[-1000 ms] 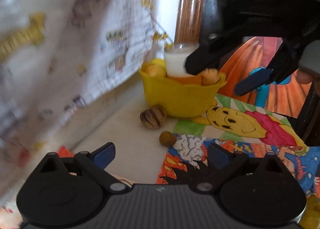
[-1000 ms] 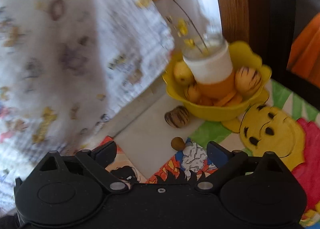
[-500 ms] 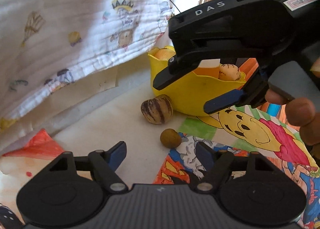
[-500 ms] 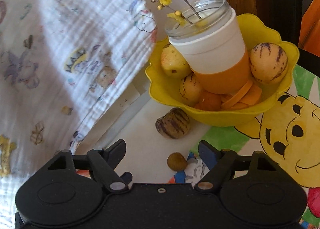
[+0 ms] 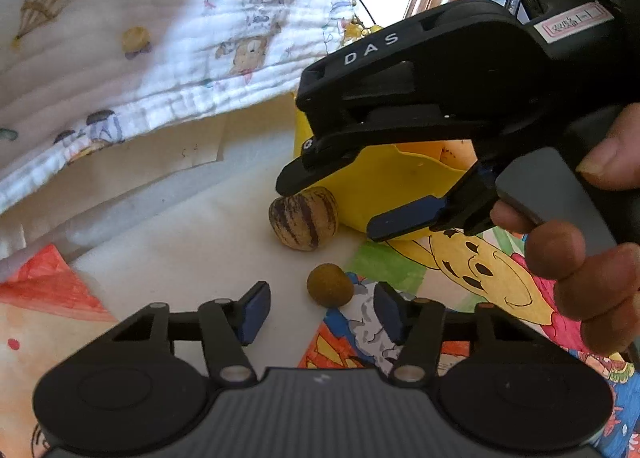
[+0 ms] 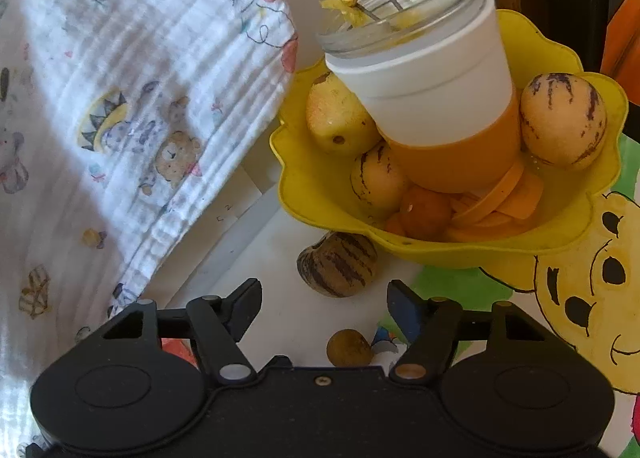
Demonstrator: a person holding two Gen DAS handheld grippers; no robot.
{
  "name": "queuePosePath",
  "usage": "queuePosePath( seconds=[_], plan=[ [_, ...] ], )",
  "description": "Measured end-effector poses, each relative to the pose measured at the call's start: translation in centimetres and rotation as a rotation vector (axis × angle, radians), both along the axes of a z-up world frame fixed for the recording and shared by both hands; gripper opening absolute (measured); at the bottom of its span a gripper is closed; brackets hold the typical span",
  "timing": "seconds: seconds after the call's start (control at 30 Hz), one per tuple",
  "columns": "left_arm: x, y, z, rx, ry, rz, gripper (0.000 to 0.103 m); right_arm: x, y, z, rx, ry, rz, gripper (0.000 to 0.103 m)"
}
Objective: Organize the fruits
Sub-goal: 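Move the left tool to a small brown nut while the right tool approaches the striped pepino melon, then close the left gripper on the brown nut while the right gripper closes on the striped melon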
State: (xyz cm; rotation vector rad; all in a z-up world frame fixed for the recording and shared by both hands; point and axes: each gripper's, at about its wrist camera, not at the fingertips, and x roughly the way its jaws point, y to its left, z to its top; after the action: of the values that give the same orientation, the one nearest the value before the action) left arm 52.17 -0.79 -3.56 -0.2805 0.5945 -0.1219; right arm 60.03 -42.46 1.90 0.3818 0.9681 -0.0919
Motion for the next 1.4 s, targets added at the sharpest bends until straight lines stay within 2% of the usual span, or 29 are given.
queuePosePath(
  seconds=[0.2,0.43,0.47,0.57,0.77,1.1,1.4],
  plan=[
    [0.4,0.0,-0.1,-0.018,0.001,-0.003,0.056,1.1,0.0,-1.1,-0.013,0.016,-0.022,0.068],
    [1.1,0.3,-0.3,-0.055,0.011,-0.004,0.042,3.0,-0.2,-2.1,-0.023,0.031,-0.043,0.065],
    [1.2,0.4,-0.4,-0.052,-0.001,0.029,0.040,3.2,-0.1,-2.2,-0.025,0.034,-0.046,0.064],
    [1.5,0.6,-0.6,-0.068,0.007,0.032,0.035,4.1,-0.4,-2.9,-0.025,0.039,-0.059,0.063],
    [1.6,1.0,-0.6,-0.089,0.017,0.030,0.031,5.2,-0.7,-3.6,-0.029,0.047,-0.067,0.061],
    [1.3,1.4,-0.8,-0.108,0.018,0.039,0.030,6.4,-1.4,-4.4,-0.002,0.035,-0.062,0.055],
    [1.2,1.2,-0.6,-0.078,0.023,0.029,0.030,5.4,-1.8,-4.5,0.033,0.007,-0.048,0.053]
  ],
)
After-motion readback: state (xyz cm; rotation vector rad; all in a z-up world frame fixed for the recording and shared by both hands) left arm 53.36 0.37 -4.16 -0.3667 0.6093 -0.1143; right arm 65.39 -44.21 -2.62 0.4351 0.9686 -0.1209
